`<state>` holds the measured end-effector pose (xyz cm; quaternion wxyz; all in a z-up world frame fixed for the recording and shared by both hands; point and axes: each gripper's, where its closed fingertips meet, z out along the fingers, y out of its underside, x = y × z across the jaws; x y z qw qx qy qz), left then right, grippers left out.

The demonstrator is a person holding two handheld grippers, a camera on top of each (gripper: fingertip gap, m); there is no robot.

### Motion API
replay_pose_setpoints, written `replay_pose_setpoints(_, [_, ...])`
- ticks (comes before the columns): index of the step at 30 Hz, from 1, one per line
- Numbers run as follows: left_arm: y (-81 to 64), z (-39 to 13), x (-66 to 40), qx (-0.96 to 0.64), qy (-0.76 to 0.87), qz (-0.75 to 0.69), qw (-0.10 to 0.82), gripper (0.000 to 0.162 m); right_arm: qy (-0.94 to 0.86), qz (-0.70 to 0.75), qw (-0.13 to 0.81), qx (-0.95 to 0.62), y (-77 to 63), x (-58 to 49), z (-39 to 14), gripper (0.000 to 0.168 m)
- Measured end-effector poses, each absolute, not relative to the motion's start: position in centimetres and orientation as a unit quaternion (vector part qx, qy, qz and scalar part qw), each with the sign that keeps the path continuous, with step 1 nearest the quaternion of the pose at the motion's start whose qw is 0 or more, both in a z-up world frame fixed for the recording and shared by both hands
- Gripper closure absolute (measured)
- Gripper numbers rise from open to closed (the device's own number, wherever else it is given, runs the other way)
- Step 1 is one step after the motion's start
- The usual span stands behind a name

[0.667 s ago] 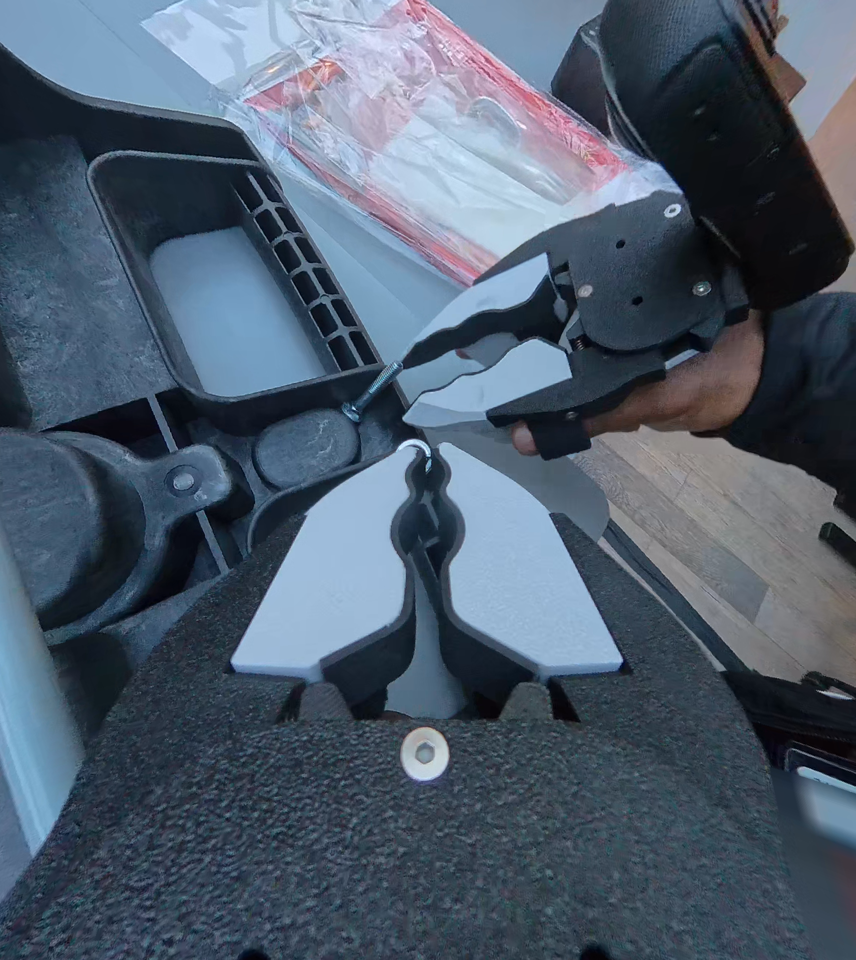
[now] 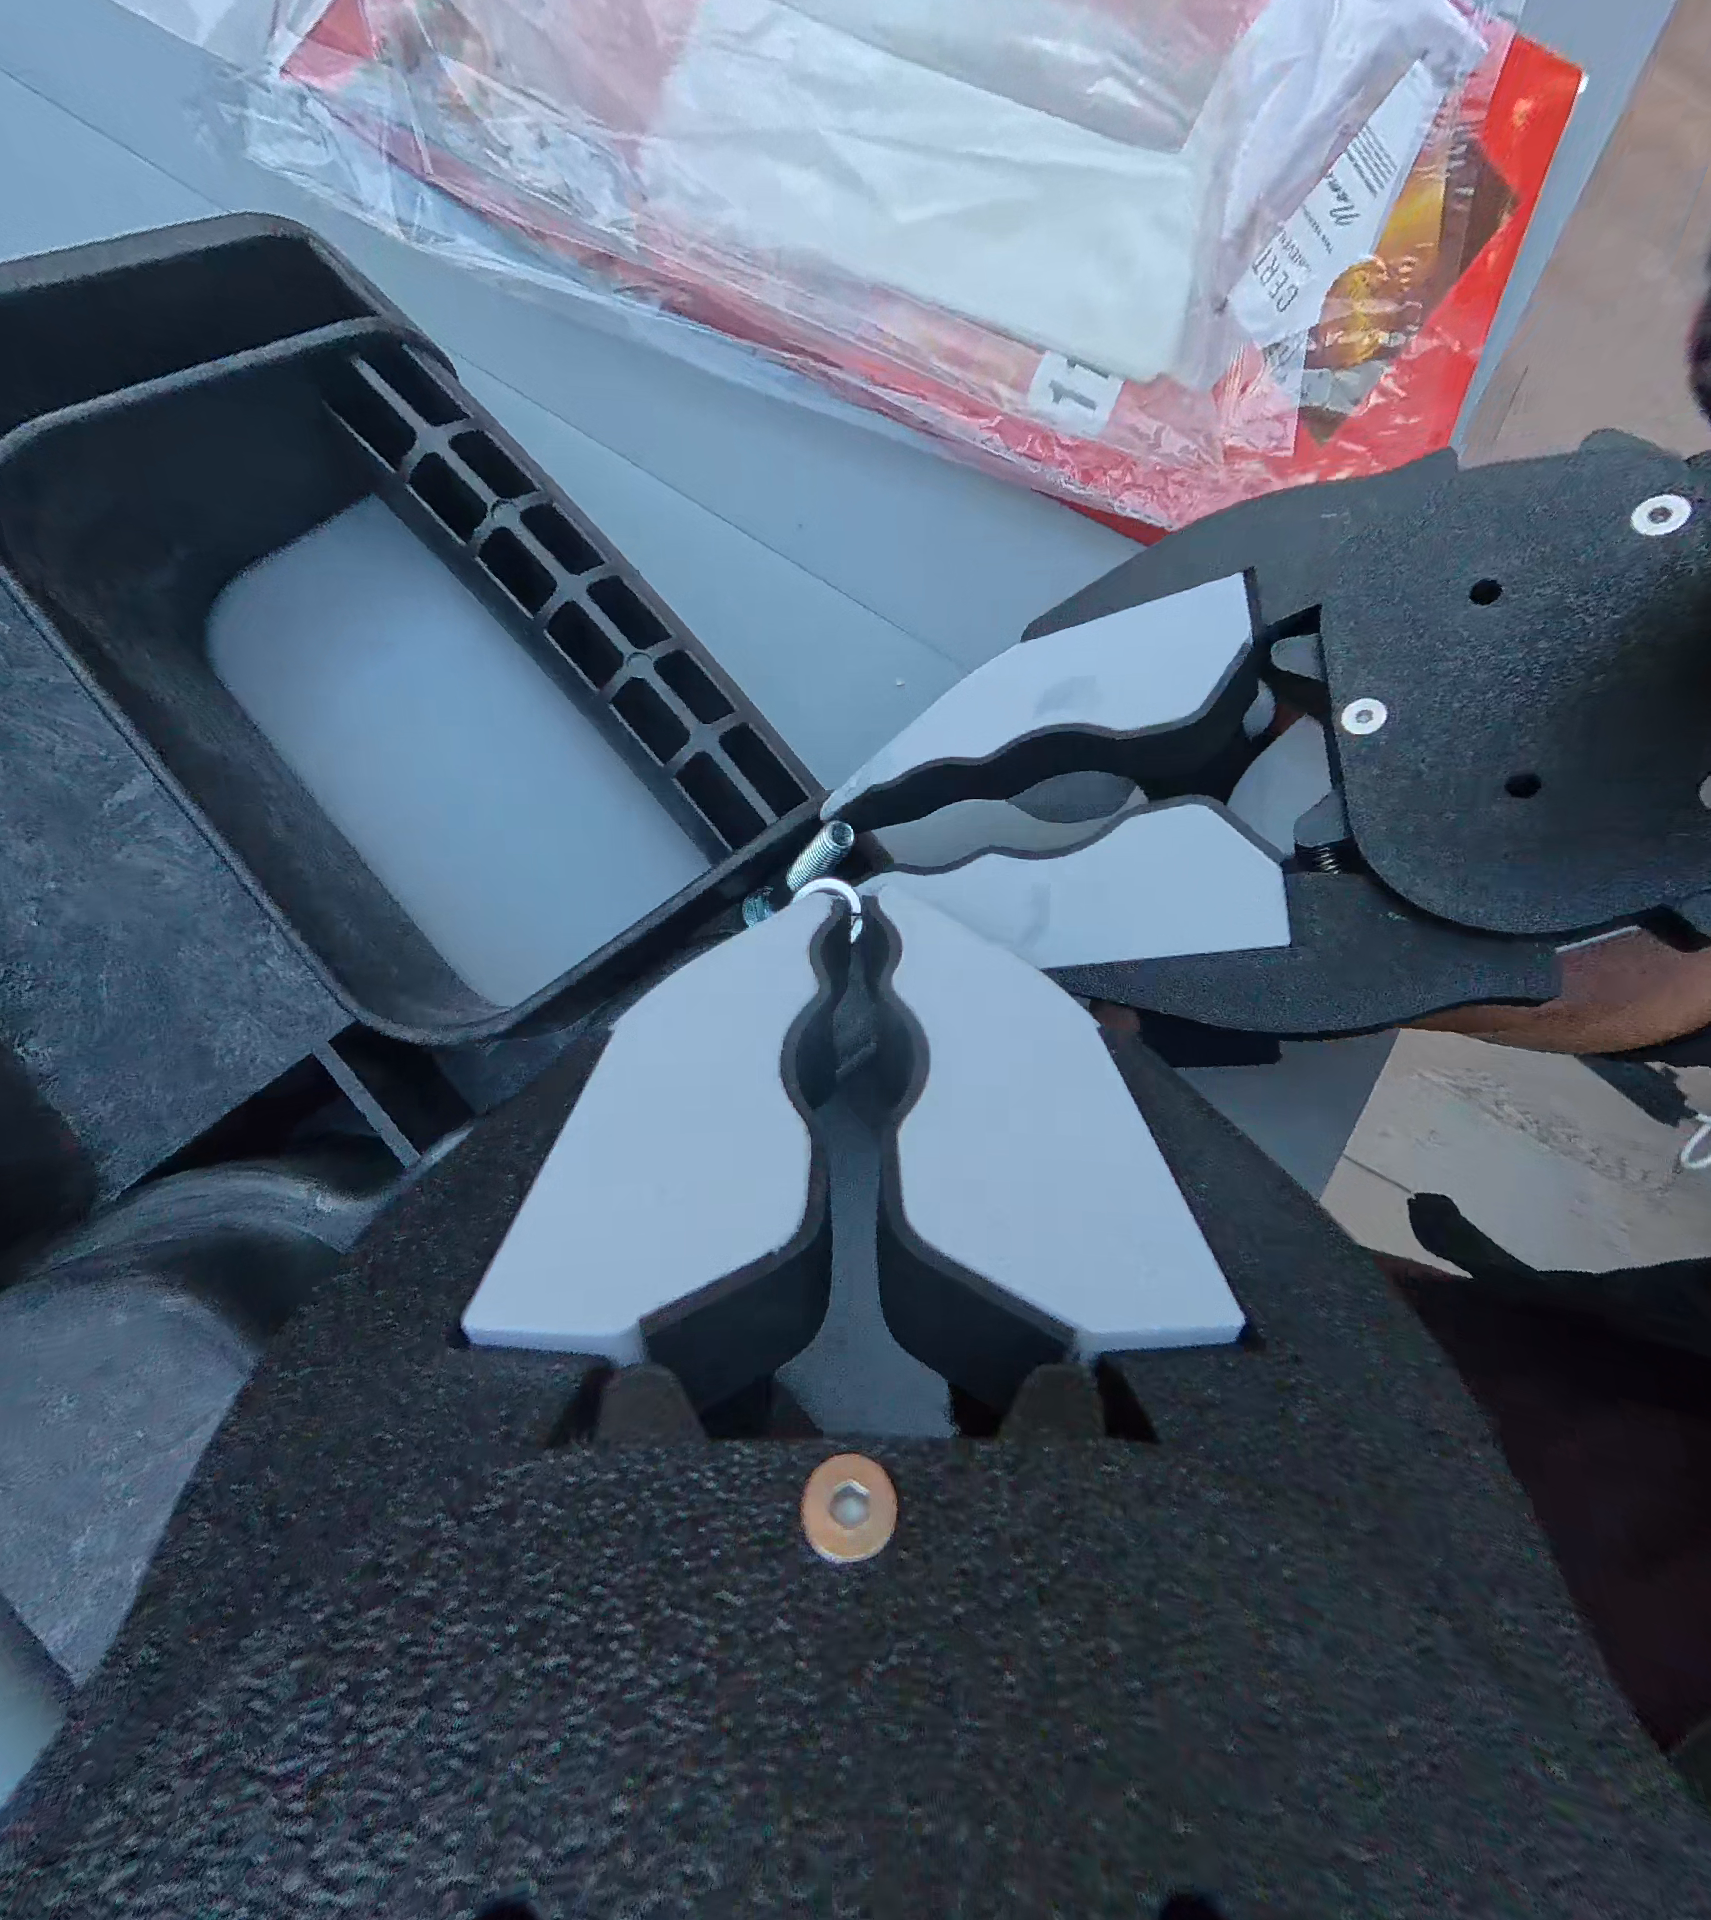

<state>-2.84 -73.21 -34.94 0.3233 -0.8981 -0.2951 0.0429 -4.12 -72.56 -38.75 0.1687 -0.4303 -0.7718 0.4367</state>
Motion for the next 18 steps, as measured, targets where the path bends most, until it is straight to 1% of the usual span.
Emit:
replay_pose_setpoints(9, [-73.0,-36.2,-3.1,-0.916,-0.28,0.025,0.288,0.159,-0.769,0.442,0.181,-0.425,-72.8,-4.1,-39.2,0.157])
replay_pose_setpoints(13, [-72.7,-36.6,-2.9,-0.924,-0.257,0.016,0.281,0.159,-0.769,0.45,0.182,-0.417,-72.5,-3.8,-39.1,0.155])
replay_pose_setpoints(18, [-72.3,-36.9,-2.7,-0.935,-0.222,0.009,0.277,0.159,-0.773,0.445,0.182,-0.414,-72.1,-3.3,-39.2,0.146])
